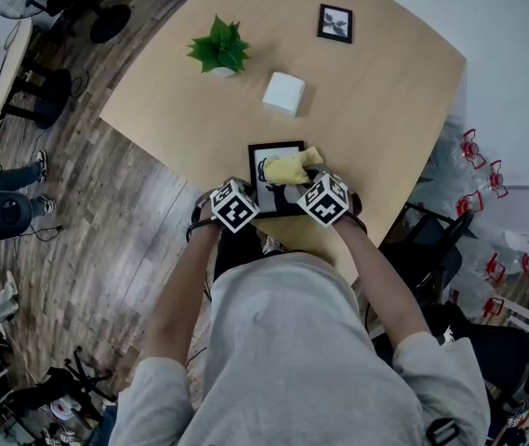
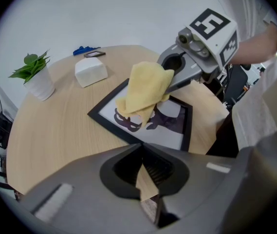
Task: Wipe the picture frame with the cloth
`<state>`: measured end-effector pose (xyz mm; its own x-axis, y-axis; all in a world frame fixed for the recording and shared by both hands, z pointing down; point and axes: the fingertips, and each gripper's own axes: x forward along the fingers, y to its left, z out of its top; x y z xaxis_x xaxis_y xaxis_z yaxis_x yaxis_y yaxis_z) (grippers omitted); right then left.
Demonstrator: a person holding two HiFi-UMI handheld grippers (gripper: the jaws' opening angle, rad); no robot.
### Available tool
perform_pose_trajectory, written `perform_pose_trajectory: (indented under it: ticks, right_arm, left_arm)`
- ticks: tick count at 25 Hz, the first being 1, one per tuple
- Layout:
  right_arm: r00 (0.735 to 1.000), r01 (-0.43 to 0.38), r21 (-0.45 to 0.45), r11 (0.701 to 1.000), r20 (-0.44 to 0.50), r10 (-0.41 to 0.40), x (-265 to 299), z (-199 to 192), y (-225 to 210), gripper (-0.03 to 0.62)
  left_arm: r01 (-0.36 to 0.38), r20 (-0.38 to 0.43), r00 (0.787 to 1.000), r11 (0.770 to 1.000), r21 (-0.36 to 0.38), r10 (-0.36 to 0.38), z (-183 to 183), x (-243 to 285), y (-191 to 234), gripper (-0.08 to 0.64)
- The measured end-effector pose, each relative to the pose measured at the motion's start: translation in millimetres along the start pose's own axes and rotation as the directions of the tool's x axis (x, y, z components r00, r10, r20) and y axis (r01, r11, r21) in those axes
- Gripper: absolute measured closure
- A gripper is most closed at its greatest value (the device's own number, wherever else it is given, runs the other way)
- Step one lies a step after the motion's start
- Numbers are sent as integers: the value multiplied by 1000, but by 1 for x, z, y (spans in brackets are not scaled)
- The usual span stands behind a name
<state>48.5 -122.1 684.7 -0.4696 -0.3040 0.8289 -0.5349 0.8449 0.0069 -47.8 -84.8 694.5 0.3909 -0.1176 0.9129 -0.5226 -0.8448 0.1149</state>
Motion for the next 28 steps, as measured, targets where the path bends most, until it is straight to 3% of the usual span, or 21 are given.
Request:
perform_pose_trajectory:
  ticks: [5, 17, 24, 28]
  right_arm:
    - [998, -38, -75, 996, -43, 35, 18, 7, 19, 543]
    - [997, -70, -80, 994, -46, 66, 33, 32, 30, 543]
    - [994, -111, 12, 994, 9, 111, 48, 57, 40, 543]
    - [990, -138, 15, 990, 20, 138, 54, 71, 50, 543]
  left_arm:
    - [-2, 21, 1000, 999, -36, 2, 3, 1, 0, 508]
    - [-5, 27, 1000, 999, -44, 7, 1, -2, 1, 508]
    - [-3, 47, 999, 998, -67, 6, 0, -2, 2, 508]
    - [-9, 30, 999, 998, -56, 10, -3, -1, 1, 506]
